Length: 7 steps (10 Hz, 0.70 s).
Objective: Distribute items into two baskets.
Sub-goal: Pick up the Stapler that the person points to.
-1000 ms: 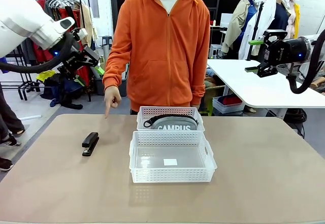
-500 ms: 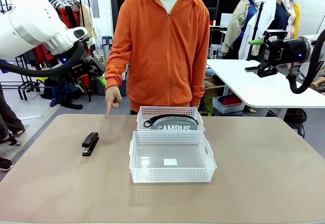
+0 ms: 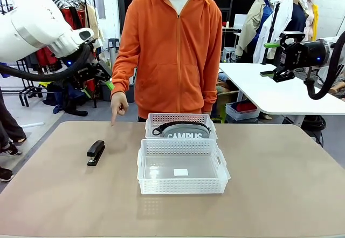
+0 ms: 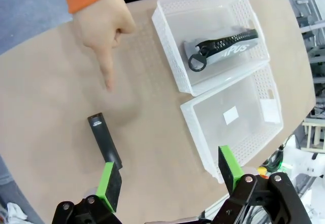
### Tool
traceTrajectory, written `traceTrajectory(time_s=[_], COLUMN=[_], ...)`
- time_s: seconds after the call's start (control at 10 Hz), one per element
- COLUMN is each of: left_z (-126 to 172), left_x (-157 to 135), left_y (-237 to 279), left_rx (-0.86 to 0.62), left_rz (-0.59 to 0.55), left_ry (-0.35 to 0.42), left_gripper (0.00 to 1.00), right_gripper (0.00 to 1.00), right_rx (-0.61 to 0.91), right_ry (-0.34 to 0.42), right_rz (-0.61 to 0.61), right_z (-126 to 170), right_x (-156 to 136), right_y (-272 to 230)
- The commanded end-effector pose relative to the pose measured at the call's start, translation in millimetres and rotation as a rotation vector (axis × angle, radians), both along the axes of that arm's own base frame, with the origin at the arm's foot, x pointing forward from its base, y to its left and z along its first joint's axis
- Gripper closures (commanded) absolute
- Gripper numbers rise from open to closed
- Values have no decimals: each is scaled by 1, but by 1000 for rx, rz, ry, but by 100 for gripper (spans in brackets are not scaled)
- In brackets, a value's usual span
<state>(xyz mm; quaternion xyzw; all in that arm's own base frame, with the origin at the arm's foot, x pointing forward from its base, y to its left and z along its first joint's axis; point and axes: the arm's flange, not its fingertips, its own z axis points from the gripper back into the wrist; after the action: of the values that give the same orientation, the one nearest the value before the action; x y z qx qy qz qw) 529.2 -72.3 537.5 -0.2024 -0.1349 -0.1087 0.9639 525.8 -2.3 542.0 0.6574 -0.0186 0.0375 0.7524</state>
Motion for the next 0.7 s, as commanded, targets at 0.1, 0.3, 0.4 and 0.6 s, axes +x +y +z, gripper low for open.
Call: traceTrajectory(time_s=[0.1, 0.3, 0.4, 0.6], left_z=[-32, -54, -64, -89], left_x=[2, 5, 6, 6], left_y=[-17, -30, -31, -37], left_rx=[140, 250, 268, 297], left_rz=[12, 51, 54, 71], left_ry=[6, 38, 56, 89], left_gripper=[0, 0, 0, 0], right_gripper=[0, 0, 0, 0], right_rx=[0, 0, 0, 0], right_ry=[-4, -4, -4, -4], right_rz=[2, 2, 2, 2], right_z=[3, 3, 3, 3], right_x=[0, 0, 0, 0], right_y=[0, 0, 0, 0])
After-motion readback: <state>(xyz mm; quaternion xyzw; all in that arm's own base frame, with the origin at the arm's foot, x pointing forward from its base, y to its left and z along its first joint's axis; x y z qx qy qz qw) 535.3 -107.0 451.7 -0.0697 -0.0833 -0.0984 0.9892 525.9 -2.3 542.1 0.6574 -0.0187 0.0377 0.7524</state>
